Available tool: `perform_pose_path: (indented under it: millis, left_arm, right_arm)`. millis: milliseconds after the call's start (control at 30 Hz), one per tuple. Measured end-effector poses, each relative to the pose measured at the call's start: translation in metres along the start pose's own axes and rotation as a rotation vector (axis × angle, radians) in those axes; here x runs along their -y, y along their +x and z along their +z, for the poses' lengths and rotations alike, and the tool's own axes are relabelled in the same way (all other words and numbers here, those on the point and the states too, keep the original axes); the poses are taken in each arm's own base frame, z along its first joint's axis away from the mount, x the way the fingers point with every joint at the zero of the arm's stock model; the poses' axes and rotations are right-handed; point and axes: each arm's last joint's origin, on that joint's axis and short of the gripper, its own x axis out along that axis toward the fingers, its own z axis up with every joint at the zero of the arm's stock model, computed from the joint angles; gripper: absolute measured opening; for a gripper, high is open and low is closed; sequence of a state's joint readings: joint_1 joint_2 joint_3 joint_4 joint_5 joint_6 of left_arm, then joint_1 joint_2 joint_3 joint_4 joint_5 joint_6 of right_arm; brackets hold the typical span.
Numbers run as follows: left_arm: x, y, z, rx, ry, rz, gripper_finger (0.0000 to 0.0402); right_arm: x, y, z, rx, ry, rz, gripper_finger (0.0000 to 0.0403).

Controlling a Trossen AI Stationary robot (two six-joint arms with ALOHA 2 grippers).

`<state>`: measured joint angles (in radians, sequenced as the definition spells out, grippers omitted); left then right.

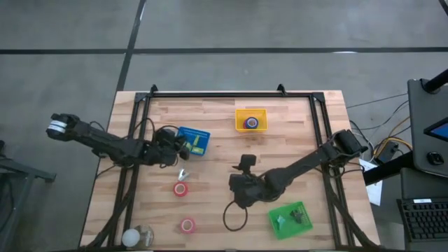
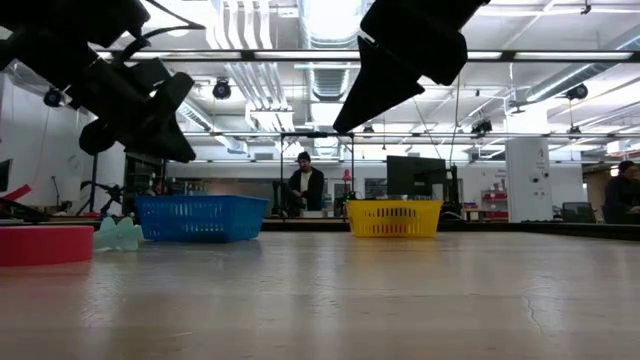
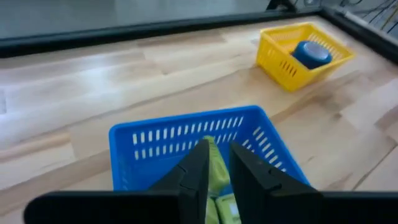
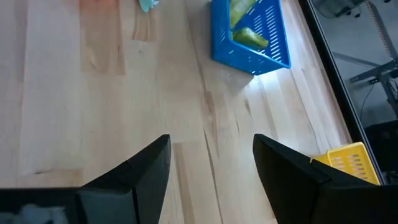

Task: Pick and place Stapler, Stapler remover, tape
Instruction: Put the green stapler pin box into the blue bin, then put the light blue staple remover into the green bin

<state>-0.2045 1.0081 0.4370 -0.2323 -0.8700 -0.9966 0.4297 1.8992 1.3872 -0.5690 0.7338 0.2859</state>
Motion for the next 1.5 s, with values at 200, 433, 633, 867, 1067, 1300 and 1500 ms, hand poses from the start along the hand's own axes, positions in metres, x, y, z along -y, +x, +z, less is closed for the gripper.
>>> perform_pose_path:
  millis: [200, 433, 633, 867, 1067, 1300, 1500]
  left_arm:
    - [-0.0004, 0.0014, -0.0007, -0.021, 0.015, -0.002, 0.0037]
    - [-0.0005, 0.0018, -0.0009, -0.02, 0.021, 0.001, 0.002]
    - [-0.0005, 0.0019, -0.0011, -0.02, 0.023, 0.002, 0.0028]
    - [-0.0005, 0.002, -0.0012, -0.019, 0.024, 0.003, 0.0082]
    - [-0.002, 0.0024, 0.001, 0.044, 0.034, 0.048, 0.0151]
    - [-0.0037, 0.0062, 0.0039, 0.014, 0.01, 0.044, 0.0197]
    - [-0.0027, 0.0059, 0.0035, -0.006, 0.009, 0.026, 0.0201]
  right_arm:
    - [-0.0004, 0.0012, -0.0019, -0.002, -0.001, -0.001, 0.0226]
    - [-0.0008, 0.0015, -0.0002, 0.014, 0.013, 0.001, 0.0226]
    - [-0.0008, 0.0015, -0.0001, 0.015, 0.013, 0.001, 0.0227]
    - [-0.0004, 0.0019, 0.0002, 0.015, 0.017, 0.001, 0.0228]
    - [-0.0005, 0.0019, 0.0008, 0.02, 0.024, 0.003, 0.0224]
    - [-0.001, 0.0019, 0.0027, 0.036, 0.035, 0.007, 0.0226]
    - [-0.0006, 0.0026, 0.0024, 0.034, 0.032, 0.006, 0.0225]
